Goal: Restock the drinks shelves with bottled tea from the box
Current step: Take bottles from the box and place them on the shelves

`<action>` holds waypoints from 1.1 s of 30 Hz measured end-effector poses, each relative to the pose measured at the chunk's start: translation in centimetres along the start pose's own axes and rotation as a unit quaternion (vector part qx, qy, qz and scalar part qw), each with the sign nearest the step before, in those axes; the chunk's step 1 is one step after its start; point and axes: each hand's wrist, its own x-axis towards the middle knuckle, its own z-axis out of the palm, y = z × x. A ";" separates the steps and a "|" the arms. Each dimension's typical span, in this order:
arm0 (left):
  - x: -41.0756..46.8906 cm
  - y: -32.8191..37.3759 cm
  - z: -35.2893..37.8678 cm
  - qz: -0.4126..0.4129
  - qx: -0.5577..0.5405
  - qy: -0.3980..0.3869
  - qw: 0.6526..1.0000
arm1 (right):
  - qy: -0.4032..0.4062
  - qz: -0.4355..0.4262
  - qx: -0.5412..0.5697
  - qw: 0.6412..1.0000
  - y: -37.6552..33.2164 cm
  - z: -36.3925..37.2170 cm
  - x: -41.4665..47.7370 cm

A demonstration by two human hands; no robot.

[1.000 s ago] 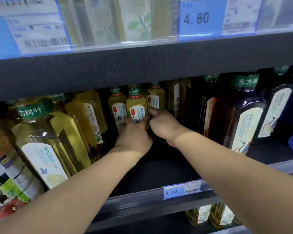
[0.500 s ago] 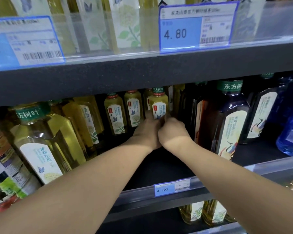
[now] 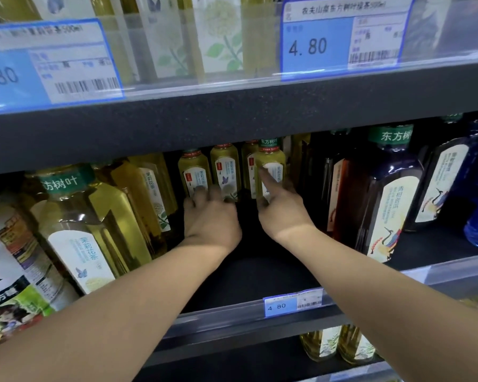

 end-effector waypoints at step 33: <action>-6.4 1.1 -3.0 -0.029 -0.213 -0.061 0.975 | 0.015 -0.086 -0.194 0.977 -1.5 -1.1 -5.8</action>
